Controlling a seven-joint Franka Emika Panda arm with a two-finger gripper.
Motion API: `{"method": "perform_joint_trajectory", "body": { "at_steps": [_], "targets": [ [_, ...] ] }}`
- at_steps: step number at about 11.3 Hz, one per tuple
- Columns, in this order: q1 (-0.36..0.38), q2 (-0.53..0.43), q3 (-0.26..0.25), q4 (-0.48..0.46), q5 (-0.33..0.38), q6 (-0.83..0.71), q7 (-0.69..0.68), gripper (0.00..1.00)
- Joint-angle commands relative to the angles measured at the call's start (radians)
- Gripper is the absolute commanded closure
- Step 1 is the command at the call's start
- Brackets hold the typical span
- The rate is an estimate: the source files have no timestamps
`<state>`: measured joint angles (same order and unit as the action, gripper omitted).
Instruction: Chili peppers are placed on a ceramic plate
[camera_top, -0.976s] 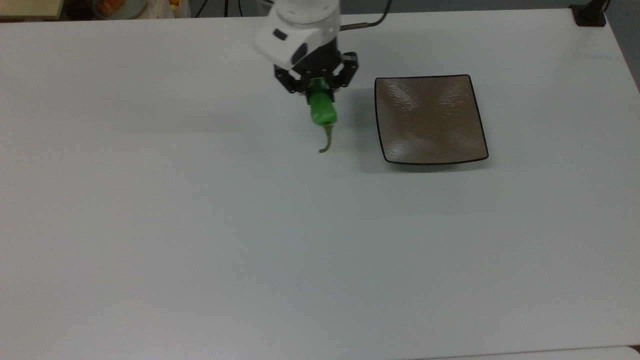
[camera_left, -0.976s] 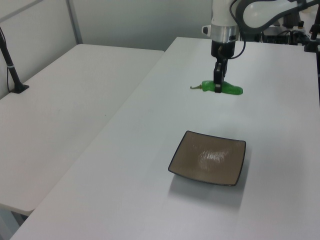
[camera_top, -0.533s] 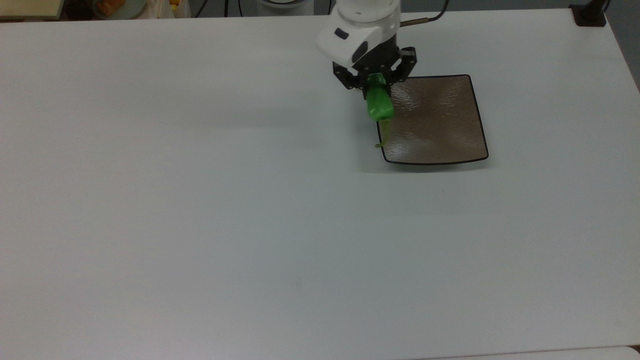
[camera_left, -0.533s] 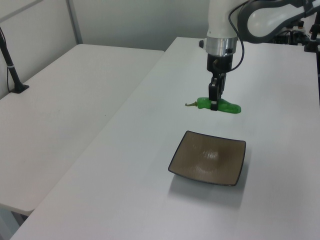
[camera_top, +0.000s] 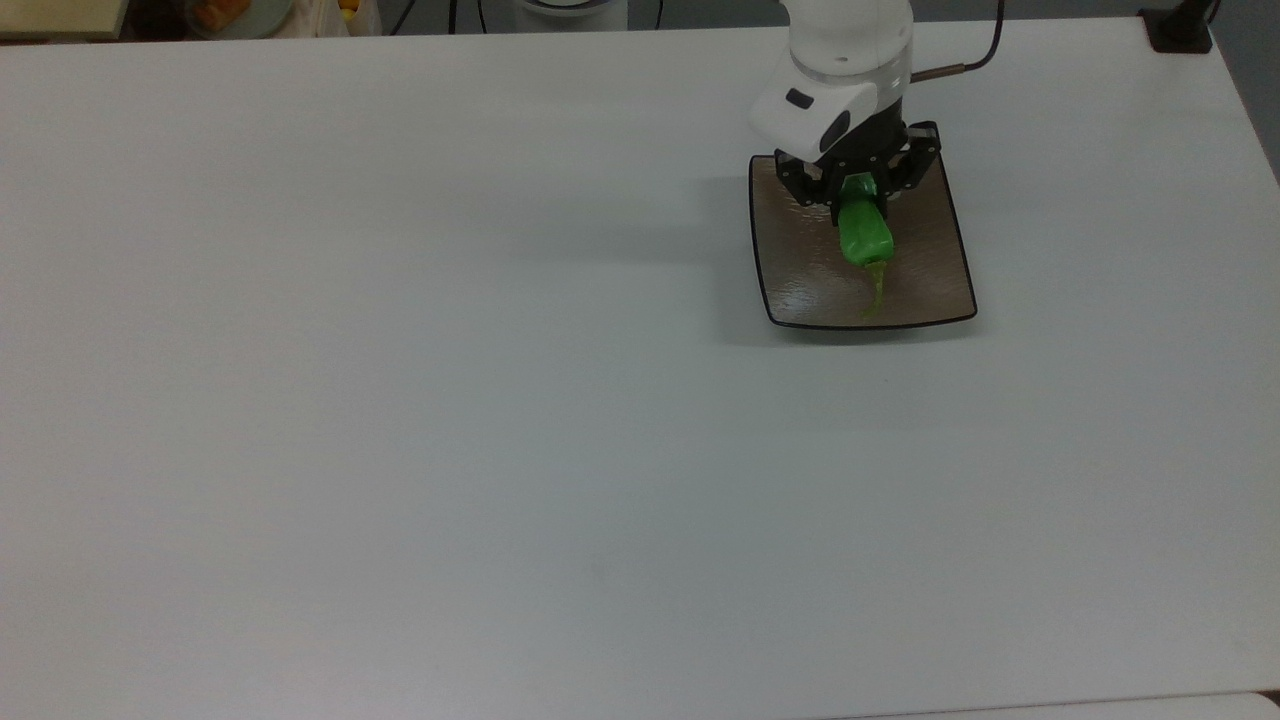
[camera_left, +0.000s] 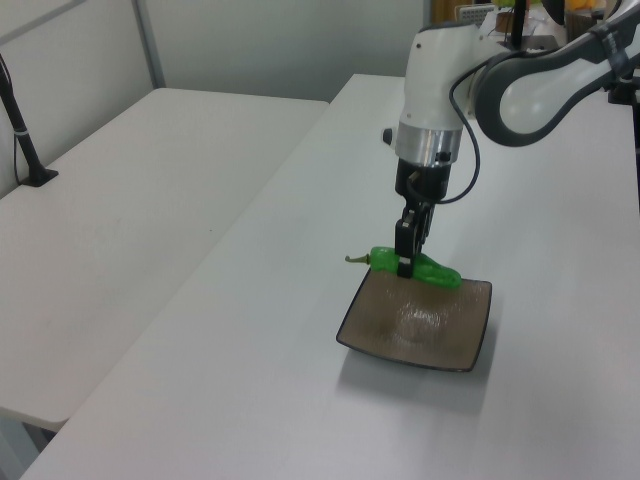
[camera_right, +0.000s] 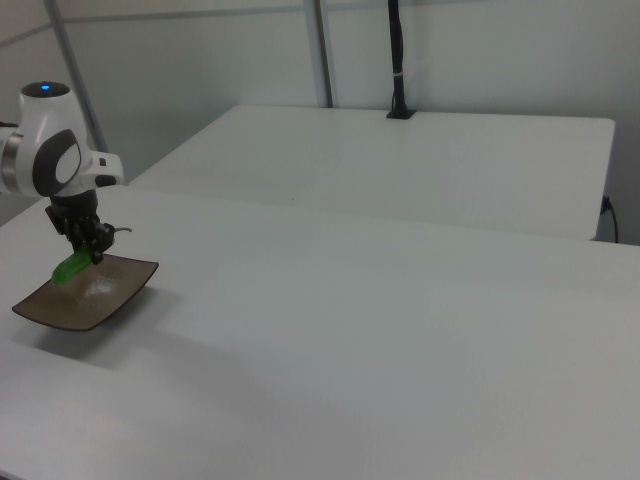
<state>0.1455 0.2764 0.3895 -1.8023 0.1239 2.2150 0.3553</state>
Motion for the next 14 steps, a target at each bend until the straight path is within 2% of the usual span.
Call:
{"method": "perform_joint_trajectory", "body": {
  "at_steps": [1, 2, 5, 6, 9, 11, 14],
  "targets": [
    [0.005, 0.018, 0.002, -0.009, -0.006, 0.025, 0.039, 0.16],
    [0.006, 0.017, 0.002, -0.009, -0.019, 0.025, 0.039, 0.0],
    [0.006, -0.005, 0.0, -0.008, -0.033, 0.009, 0.033, 0.0],
    [0.006, -0.02, 0.0, -0.014, -0.07, 0.002, 0.033, 0.0],
    [-0.004, -0.055, -0.007, -0.017, -0.199, -0.163, -0.019, 0.0],
    [-0.009, -0.089, -0.067, -0.022, -0.228, -0.257, -0.125, 0.0],
    [-0.01, -0.15, -0.177, -0.035, -0.276, -0.34, -0.194, 0.0]
  ]
}}
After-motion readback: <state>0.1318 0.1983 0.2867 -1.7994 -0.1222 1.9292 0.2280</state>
